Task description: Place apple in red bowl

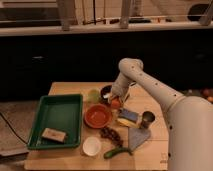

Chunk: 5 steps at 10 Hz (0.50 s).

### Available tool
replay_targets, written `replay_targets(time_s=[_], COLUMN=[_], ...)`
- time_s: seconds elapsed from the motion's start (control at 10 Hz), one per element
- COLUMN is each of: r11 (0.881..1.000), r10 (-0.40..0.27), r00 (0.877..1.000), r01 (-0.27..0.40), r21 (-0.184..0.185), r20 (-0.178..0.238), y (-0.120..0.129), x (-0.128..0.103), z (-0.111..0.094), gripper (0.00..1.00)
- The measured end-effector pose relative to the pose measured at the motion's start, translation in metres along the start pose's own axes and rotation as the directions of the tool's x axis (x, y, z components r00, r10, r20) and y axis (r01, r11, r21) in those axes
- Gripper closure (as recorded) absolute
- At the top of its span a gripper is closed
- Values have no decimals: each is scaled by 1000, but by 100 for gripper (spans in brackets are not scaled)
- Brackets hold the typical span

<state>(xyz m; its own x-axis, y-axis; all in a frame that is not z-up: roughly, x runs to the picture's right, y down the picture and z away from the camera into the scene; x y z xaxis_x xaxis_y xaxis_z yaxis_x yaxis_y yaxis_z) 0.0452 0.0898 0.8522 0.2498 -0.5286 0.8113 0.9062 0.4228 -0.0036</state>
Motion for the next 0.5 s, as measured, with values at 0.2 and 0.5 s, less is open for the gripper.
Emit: replay_targets(time_s=[0.2, 0.5], r11=[999, 995], r10=[-43, -100], r00=[999, 993], r01=[43, 101], r21=[-10, -20], r20=[28, 63], y=[-23, -37], x=[-12, -25], z=[16, 31], gripper=[96, 96])
